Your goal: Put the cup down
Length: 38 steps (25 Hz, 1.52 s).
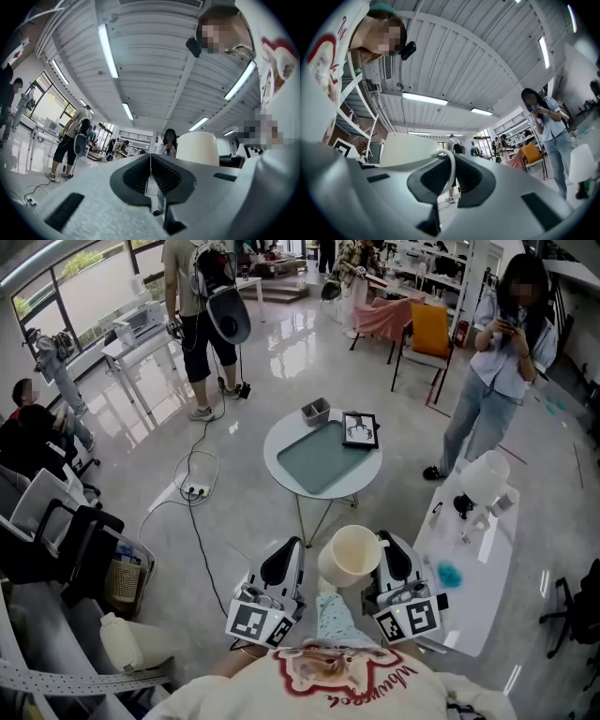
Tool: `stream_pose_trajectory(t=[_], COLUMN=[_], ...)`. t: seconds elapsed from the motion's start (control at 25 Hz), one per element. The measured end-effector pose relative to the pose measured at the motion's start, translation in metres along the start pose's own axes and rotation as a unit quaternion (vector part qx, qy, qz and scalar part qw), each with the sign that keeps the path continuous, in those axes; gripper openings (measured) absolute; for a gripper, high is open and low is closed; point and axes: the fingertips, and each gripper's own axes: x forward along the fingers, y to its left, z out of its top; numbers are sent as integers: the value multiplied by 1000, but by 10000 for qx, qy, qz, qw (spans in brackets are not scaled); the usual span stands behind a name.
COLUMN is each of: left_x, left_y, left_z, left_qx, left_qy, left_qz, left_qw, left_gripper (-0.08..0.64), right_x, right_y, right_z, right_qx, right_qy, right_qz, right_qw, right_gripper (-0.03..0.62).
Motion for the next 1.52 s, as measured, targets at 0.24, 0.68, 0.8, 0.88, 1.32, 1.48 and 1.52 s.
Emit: stream_pose_trajectory(t=[0.24, 0.68, 0.8, 0.88, 1.32, 1.48, 1.52], left_x=[44, 170, 203, 222, 286, 292, 294], left_y=[34, 102, 118, 128, 159, 170, 172], left_z=[-9, -17, -23, -27, -36, -38, -37], left_qx=[-8, 131, 185, 199, 243, 205, 196], left_qy=[-38, -180, -181, -190, -165, -108, -108], left_qz=[126, 213, 257, 296, 350, 395, 382], left_qw=[9999, 9995, 9993, 9992, 9990, 9990, 9990], left_gripper=[17, 17, 17, 17, 17, 17, 17], right_x=[47, 177, 211, 229, 293, 302, 306], right_y=[-29, -101, -120, -133, -174, -177, -177], right_z=[-11, -23, -27, -30, -46, -53, -53], right_qx=[-7, -141, -116, -116, 57, 95, 92], right_qy=[-42, -111, -138, -138, -46, 24, 17], right_qz=[-5, 274, 373, 432, 527, 510, 503], right_qw=[10000, 9995, 9991, 9989, 9986, 9987, 9987], right_gripper=[41, 41, 41, 41, 41, 41, 41])
